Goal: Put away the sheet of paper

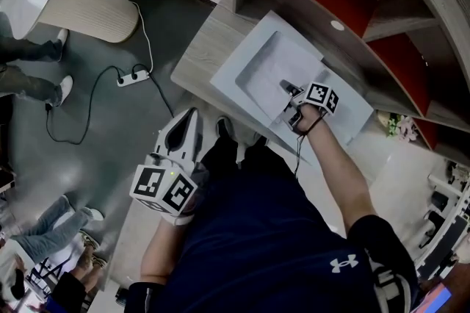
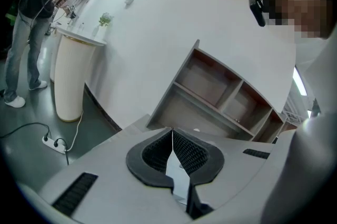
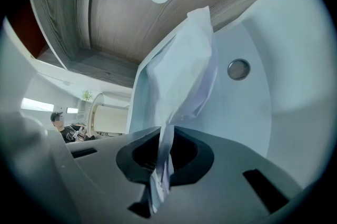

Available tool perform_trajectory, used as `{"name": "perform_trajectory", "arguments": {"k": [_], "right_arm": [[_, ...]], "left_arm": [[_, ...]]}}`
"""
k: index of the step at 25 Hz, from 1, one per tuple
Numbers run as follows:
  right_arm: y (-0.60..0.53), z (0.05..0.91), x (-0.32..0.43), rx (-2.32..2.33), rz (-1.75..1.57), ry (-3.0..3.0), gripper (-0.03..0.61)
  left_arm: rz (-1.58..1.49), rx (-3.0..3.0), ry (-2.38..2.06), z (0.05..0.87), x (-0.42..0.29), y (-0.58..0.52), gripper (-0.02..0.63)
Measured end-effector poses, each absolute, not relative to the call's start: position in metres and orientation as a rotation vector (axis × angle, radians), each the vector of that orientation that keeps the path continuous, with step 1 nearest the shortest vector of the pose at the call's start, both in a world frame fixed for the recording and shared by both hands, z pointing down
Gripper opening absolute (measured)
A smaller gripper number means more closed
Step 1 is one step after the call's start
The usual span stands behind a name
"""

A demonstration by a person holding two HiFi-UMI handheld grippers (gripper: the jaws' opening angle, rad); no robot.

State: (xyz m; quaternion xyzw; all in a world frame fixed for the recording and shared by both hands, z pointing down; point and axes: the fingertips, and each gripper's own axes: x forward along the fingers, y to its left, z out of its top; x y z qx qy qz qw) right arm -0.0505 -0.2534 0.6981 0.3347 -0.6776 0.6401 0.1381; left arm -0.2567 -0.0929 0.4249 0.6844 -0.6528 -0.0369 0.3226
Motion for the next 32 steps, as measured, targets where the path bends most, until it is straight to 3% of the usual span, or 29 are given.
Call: {"name": "perform_trajectory", "arguments": {"k": [32], "right_arm": [[-0.261, 0.708, -0.108, 0.776, 1.724, -2.024, 0.015]], "left_arm": [[-0.105, 1.725, -1.730, 0.436, -0.266, -0.099, 0.017]]}}
